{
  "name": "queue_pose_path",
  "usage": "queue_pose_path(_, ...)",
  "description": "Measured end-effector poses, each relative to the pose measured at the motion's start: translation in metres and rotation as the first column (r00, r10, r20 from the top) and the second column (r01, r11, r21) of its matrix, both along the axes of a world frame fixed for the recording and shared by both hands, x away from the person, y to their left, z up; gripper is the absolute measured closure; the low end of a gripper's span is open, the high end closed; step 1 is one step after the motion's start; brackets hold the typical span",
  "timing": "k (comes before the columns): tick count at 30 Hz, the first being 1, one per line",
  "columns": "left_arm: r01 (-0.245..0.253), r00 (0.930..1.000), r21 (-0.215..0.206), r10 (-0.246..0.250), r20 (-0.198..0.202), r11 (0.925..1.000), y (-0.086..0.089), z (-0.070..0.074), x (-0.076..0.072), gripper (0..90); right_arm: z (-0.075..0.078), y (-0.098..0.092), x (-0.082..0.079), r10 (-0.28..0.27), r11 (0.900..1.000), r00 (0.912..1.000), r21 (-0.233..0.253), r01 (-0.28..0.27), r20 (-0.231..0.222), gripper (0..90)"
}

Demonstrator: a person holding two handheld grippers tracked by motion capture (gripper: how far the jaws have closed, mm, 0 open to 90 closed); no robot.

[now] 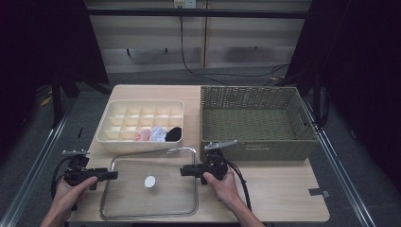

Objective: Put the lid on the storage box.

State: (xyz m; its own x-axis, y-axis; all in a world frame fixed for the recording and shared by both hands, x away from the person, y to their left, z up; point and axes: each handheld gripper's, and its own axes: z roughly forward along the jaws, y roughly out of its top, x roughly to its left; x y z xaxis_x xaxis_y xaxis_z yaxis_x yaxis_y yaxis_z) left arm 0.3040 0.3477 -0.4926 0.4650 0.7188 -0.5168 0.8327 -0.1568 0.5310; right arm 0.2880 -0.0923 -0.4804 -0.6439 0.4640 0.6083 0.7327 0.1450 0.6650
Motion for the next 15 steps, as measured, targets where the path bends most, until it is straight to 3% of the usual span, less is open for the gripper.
queue_pose_path(2,0.002,1.0000,-0.011,-0.002,-0.004,0.9999,-0.002,-0.001,0.000,32.0,0.000,0.000,0.001,-0.002,1.000,1.0000,0.000,0.002,-0.002,70.9)
queue_pose_path(4,-0.016,0.9997,0.023,0.016,0.019,0.9996,-0.003,0.000,-0.002,45.6,-0.001,0.000,0.002,-0.010,1.000,0.9999,-0.005,0.010,-0.014,70.7)
queue_pose_path(12,-0.023,0.9993,0.003,0.023,0.028,0.9997,0.006,0.002,-0.003,55.4,-0.007,0.003,0.007,-0.041,0.998,0.9961,-0.056,0.037,-0.078,65.0)
queue_pose_path(15,-0.017,0.9992,0.018,0.017,0.035,0.9997,0.008,0.004,-0.003,55.9,-0.008,0.005,0.008,-0.046,0.997,0.9946,-0.060,0.040,-0.093,64.7)
